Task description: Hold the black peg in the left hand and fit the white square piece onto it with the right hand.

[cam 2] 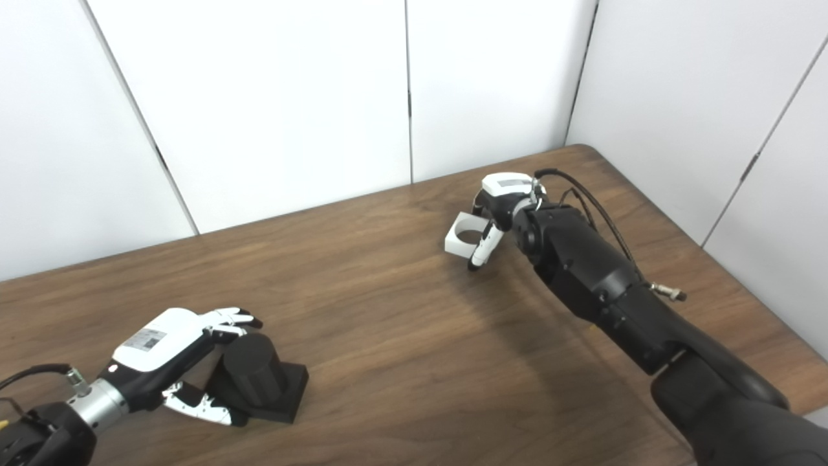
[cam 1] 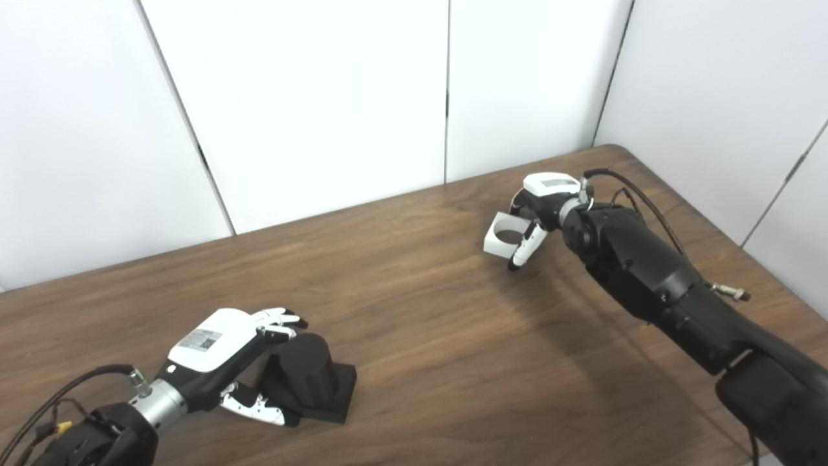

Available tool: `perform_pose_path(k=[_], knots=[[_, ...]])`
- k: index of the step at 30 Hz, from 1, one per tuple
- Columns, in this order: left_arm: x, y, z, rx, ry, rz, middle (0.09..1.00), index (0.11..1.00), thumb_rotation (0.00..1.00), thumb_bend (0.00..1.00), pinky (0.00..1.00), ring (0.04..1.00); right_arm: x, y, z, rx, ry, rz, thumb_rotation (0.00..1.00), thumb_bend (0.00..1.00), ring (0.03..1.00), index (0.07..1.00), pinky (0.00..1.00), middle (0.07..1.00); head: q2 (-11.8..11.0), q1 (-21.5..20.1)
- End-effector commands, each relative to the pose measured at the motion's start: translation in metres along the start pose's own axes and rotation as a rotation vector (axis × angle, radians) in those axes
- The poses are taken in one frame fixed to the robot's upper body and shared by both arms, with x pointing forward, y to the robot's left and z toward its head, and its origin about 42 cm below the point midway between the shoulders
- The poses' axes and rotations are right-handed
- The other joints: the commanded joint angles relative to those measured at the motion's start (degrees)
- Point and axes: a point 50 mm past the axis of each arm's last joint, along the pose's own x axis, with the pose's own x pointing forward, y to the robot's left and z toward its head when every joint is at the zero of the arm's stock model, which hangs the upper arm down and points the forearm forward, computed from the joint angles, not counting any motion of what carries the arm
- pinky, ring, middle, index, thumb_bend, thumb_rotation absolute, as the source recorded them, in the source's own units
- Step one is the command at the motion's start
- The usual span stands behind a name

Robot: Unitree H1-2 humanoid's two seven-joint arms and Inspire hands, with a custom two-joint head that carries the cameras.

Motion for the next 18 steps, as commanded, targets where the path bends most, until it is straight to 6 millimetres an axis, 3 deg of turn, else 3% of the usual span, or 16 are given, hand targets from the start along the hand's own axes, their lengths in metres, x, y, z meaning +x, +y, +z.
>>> perform_pose_path(k=[1, 8, 18], knots=[[-0.0155, -0.0223, -0.0099, 0.025, 0.043, -0.134, 0.851, 0.488, 0.06, 0.52, 0.76, 0.892, -0.0007, 0.0423, 0.0063, -0.020, -0.044, 0.130, 0.15, 0.53, 0.867, 0.491, 0.77, 0.841, 0.04, -0.01], [-0.0158, -0.0212, -0.0110, 0.027, 0.048, -0.136, 0.852, 0.488, 0.06, 0.52, 0.76, 0.891, -0.0015, 0.0418, 0.0047, -0.009, -0.060, 0.102, 0.14, 0.52, 0.881, 0.485, 0.78, 0.840, 0.07, 0.05], [-0.0166, -0.0205, -0.0115, 0.026, 0.054, -0.140, 0.858, 0.488, 0.06, 0.52, 0.76, 0.899, -0.0040, 0.0382, 0.0026, 0.008, -0.120, -0.018, 0.13, 0.52, 0.808, 0.480, 0.69, 0.791, 0.17, 0.16]])
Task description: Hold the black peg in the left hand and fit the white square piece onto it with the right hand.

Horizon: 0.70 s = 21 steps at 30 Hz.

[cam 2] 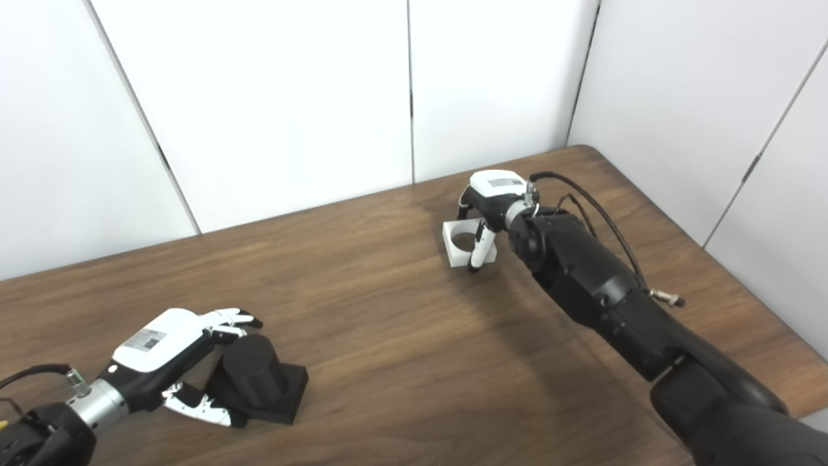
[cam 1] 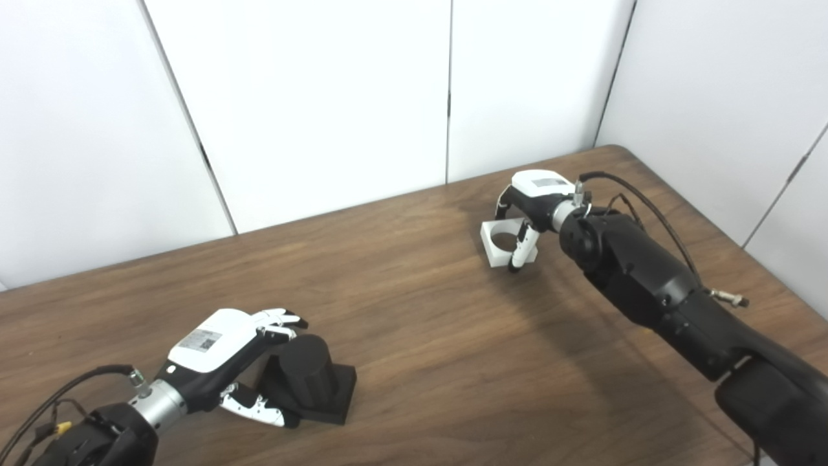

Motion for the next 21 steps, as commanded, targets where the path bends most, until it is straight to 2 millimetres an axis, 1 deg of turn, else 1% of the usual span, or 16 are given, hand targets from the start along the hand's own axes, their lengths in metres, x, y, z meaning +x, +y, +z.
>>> perform_pose_path(k=[1, 6, 9, 12, 16, 21], knots=[[-0.016, -0.021, -0.011, 0.029, 0.049, -0.139, 0.858, 0.488, 0.06, 0.52, 0.76, 0.897, -0.005, 0.030, 0.002, -0.003, -0.041, 0.068, 0.13, 0.52, 0.808, 0.480, 0.70, 0.792, 0.08, -0.02], [-0.016, -0.021, -0.011, 0.031, 0.042, -0.135, 0.852, 0.488, 0.06, 0.52, 0.75, 0.895, -0.010, 0.022, 0.004, 0.020, -0.075, -0.001, 0.13, 0.52, 0.832, 0.481, 0.75, 0.787, 0.31, 1.20], [-0.015, -0.020, -0.010, 0.029, 0.043, -0.140, 0.853, 0.488, 0.06, 0.52, 0.75, 0.897, -0.014, 0.014, 0.006, 0.028, -0.097, -0.022, 0.13, 0.52, 0.838, 0.481, 0.77, 0.787, 0.58, 2.63], [-0.013, -0.019, -0.008, 0.028, 0.044, -0.142, 0.856, 0.488, 0.06, 0.52, 0.75, 0.899, -0.019, 0.007, 0.009, 0.025, -0.121, -0.041, 0.13, 0.52, 0.834, 0.481, 0.77, 0.783, 0.55, 4.30], [-0.011, -0.019, -0.006, 0.025, 0.043, -0.143, 0.860, 0.488, 0.06, 0.52, 0.76, 0.906, -0.026, -0.003, 0.015, 0.054, -0.154, -0.050, 0.13, 0.52, 0.837, 0.481, 0.77, 0.788, 1.11, 6.86], [-0.006, -0.016, -0.002, 0.035, 0.057, -0.155, 0.868, 0.488, 0.07, 0.52, 0.78, 0.917, -0.037, -0.017, 0.030, 0.040, -0.232, -0.063, 0.13, 0.52, 0.820, 0.480, 0.75, 0.781, 1.44, 8.54]])
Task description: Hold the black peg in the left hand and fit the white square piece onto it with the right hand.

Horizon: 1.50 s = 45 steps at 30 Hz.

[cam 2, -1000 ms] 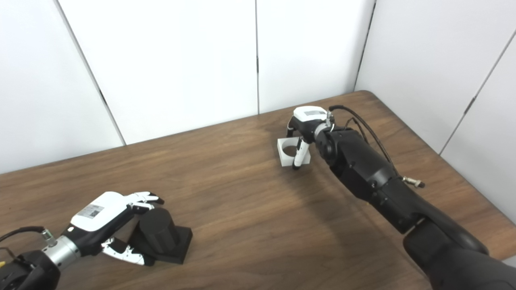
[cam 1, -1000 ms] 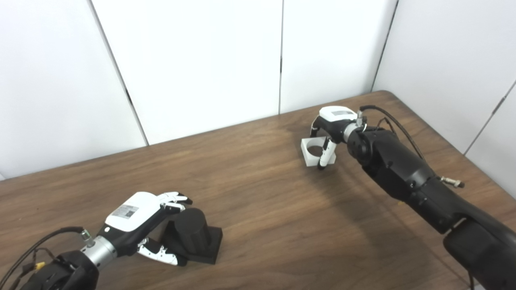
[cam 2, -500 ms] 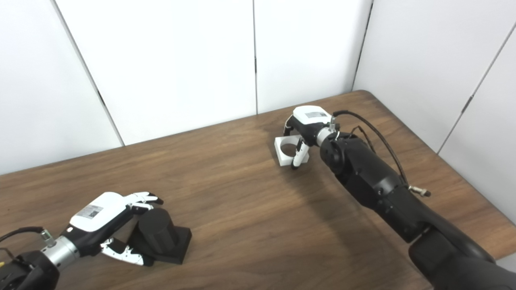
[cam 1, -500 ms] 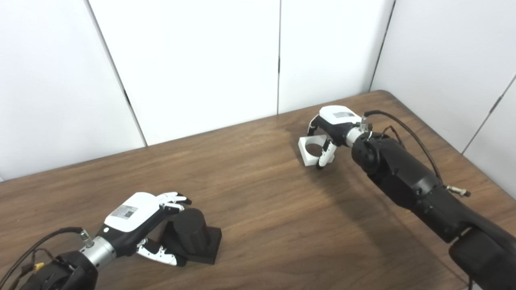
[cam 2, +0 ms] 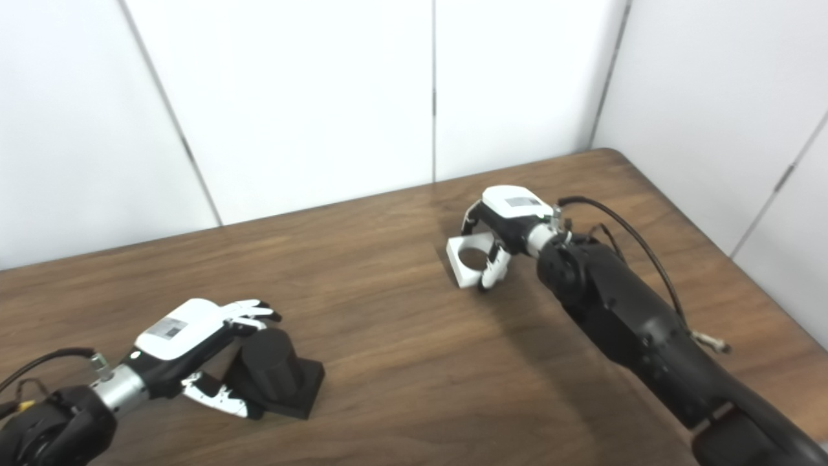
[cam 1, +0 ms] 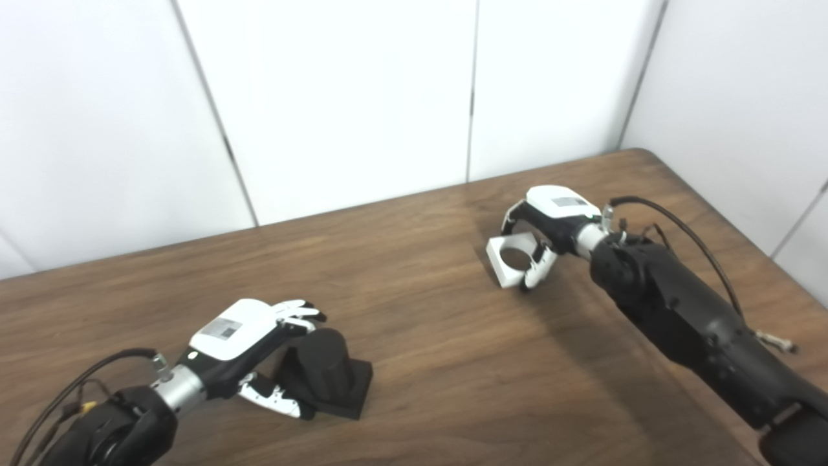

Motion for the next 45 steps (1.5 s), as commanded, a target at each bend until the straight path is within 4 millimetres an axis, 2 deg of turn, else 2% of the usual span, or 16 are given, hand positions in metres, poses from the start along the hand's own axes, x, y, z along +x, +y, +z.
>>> perform_pose_path(k=[1, 15, 26, 38, 45], knots=[[-0.006, -0.019, -0.004, 0.035, 0.048, -0.142, 0.870, 0.488, 0.07, 0.52, 0.78, 0.918, -0.001, -0.025, 0.016, -0.019, -0.075, -0.056, 0.13, 0.52, 0.818, 0.480, 0.75, 0.779, 0.11, 0.48], [0.004, -0.016, 0.003, 0.032, 0.059, -0.154, 0.887, 0.489, 0.07, 0.52, 0.79, 0.922, -0.018, -0.037, 0.052, -0.085, -0.241, -0.083, 0.13, 0.52, 0.819, 0.480, 0.76, 0.765, 0.83, 6.09], [0.011, -0.016, 0.007, 0.030, 0.058, -0.148, 0.890, 0.489, 0.07, 0.52, 0.79, 0.929, -0.032, -0.042, 0.097, -0.099, -0.393, -0.086, 0.13, 0.52, 0.811, 0.480, 0.76, 0.767, 1.36, 10.07], [0.018, -0.016, 0.012, 0.030, 0.056, -0.136, 0.886, 0.489, 0.07, 0.52, 0.79, 0.926, -0.040, -0.053, 0.123, -0.100, -0.496, -0.086, 0.13, 0.52, 0.807, 0.479, 0.74, 0.767, 1.98, 15.28], [0.023, -0.016, 0.014, 0.030, 0.062, -0.139, 0.891, 0.488, 0.07, 0.52, 0.80, 0.933, -0.043, -0.065, 0.138, -0.119, -0.564, -0.102, 0.13, 0.52, 0.801, 0.478, 0.71, 0.766, 2.13, 16.77]])
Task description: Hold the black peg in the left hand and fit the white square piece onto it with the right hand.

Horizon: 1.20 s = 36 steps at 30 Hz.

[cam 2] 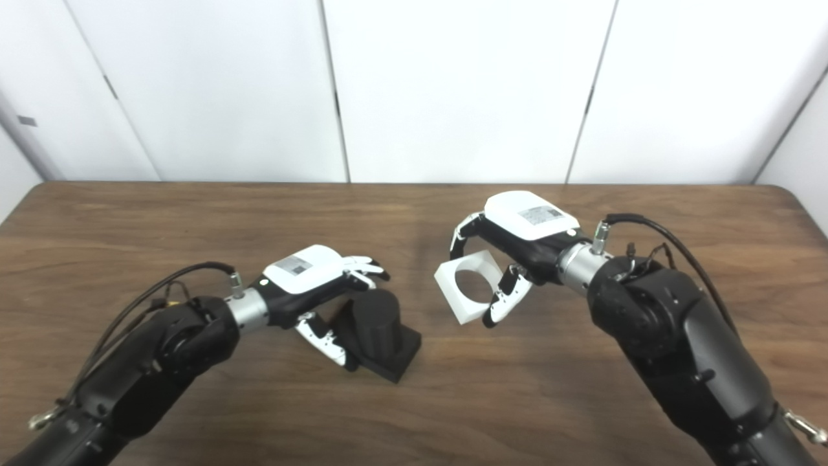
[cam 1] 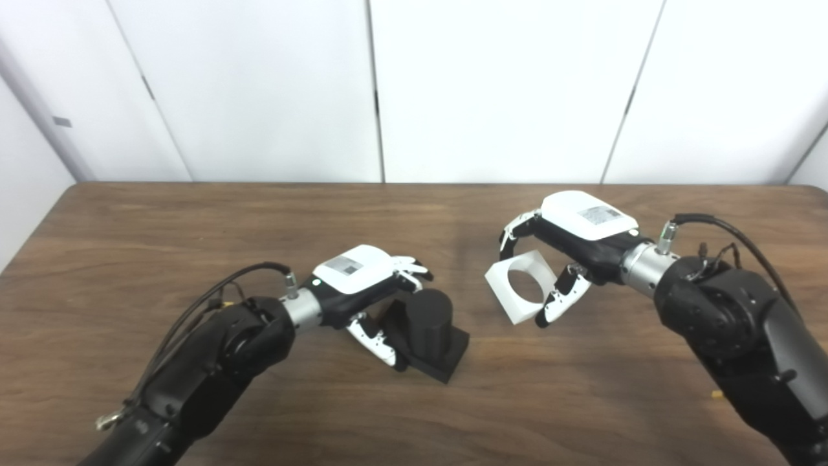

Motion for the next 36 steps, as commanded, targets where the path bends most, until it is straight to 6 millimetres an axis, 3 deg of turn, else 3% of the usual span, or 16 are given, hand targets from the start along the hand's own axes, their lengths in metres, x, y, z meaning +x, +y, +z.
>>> perform_pose_path(k=[1, 21, 36], knots=[[0.005, -0.021, 0.003, 0.035, 0.030, -0.112, 0.891, 0.488, 0.07, 0.52, 0.80, 0.933, 0.002, -0.028, 0.011, -0.063, -0.067, -0.080, 0.13, 0.52, 0.801, 0.478, 0.71, 0.766, 0.05, 0.27], [0.009, -0.022, 0.005, 0.030, 0.037, -0.113, 0.892, 0.489, 0.07, 0.52, 0.81, 0.937, 0.015, -0.063, 0.039, -0.120, -0.168, -0.141, 0.13, 0.52, 0.779, 0.478, 0.68, 0.756, 0.08, 1.52], [0.009, -0.020, 0.005, 0.038, 0.040, -0.116, 0.897, 0.489, 0.07, 0.52, 0.82, 0.946, 0.026, -0.053, 0.067, -0.145, -0.249, -0.081, 0.13, 0.52, 0.767, 0.477, 0.66, 0.751, 0.30, 1.63]])
